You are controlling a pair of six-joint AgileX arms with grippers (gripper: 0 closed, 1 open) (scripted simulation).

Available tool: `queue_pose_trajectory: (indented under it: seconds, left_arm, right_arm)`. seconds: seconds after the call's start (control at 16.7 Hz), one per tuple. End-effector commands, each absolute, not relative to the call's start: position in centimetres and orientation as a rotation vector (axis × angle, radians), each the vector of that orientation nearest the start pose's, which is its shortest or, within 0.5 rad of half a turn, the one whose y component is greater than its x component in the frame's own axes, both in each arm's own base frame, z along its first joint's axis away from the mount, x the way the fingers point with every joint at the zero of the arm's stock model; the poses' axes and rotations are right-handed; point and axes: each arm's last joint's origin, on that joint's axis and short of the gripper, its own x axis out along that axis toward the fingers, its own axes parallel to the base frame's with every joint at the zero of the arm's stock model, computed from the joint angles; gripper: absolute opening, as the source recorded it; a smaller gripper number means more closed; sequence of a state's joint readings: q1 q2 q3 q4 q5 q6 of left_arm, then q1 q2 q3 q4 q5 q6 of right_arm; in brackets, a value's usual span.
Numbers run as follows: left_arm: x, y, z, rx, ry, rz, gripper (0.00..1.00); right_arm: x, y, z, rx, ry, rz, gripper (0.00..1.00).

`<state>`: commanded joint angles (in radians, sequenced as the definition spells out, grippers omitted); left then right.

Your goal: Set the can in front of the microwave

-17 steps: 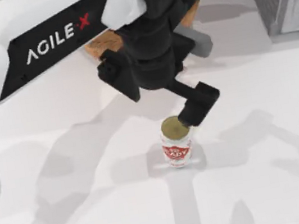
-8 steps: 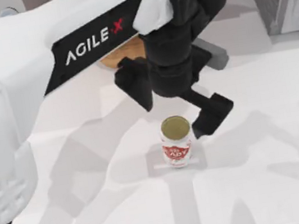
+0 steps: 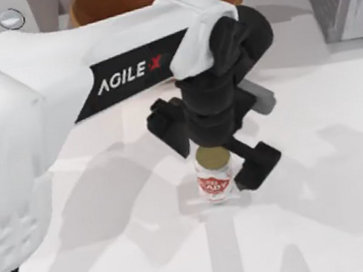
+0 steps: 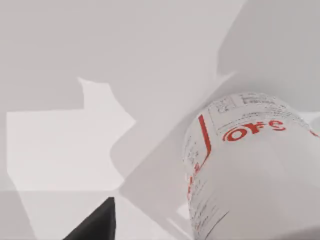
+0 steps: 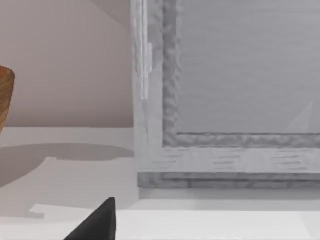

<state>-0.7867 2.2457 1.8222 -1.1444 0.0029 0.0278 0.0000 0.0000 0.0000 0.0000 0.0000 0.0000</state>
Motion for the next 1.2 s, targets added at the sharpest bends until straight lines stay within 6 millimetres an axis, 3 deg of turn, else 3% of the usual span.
queue_pose_trajectory:
  seconds: [0.24,1.02,1.2]
  left_arm:
    - [31.32,-30.74,15.73,0.629,1.477,-0.629,1.00]
    - [31.32,-30.74,15.73,0.629,1.477,-0.629,0.02]
    - [31.32,-30.74,15.73,0.629,1.477,-0.629,0.00]
  right_arm:
    - [10.57,-0.12,16.00,0.000,0.000,0.000,1.00]
    - [10.57,-0.12,16.00,0.000,0.000,0.000,1.00]
    - [10.57,-0.12,16.00,0.000,0.000,0.000,1.00]
